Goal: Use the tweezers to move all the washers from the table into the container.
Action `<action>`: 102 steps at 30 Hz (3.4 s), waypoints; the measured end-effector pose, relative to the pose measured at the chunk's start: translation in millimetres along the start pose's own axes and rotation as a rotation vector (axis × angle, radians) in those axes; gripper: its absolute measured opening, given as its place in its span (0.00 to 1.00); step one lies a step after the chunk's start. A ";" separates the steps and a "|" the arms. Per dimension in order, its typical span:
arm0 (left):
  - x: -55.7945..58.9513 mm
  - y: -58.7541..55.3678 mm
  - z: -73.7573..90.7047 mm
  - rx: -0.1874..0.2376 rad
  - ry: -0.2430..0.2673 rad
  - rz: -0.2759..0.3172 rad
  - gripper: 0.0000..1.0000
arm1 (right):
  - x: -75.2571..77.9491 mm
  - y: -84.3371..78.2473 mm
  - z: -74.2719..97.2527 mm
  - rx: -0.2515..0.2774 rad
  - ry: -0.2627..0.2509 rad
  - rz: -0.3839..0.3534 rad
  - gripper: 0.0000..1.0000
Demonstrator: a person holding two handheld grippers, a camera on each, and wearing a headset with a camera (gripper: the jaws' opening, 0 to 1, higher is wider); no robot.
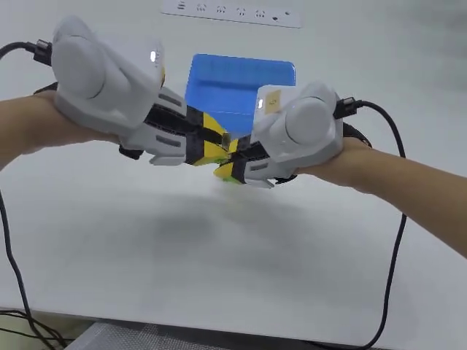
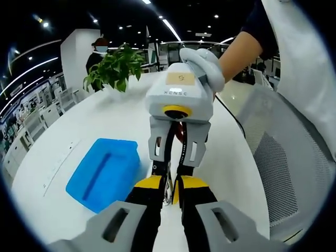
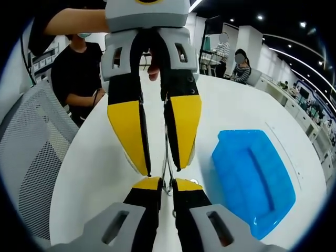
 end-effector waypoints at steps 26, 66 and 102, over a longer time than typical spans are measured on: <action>33.2 3.8 46.4 0.282 0.222 0.238 0.31 | 3.5 28.0 47.2 0.080 -0.049 -0.027 0.10; 32.3 -18.0 50.9 0.413 0.264 0.369 0.77 | 119.2 8.3 6.8 0.016 -0.092 -0.030 0.10; -5.8 -14.7 55.0 0.478 0.380 0.417 0.71 | 115.9 18.2 19.5 0.023 -0.068 -0.034 0.08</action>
Point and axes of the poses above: the centre of the closed fingertips' face, and the gripper's own axes: z roughly backward along the fingers, x roughly to its right, y roughly out of its top, the point moved 8 cm from there along z, roughly backward along the fingers, and after that the axes turned 5 degrees about -z, right-handed, at the moved point
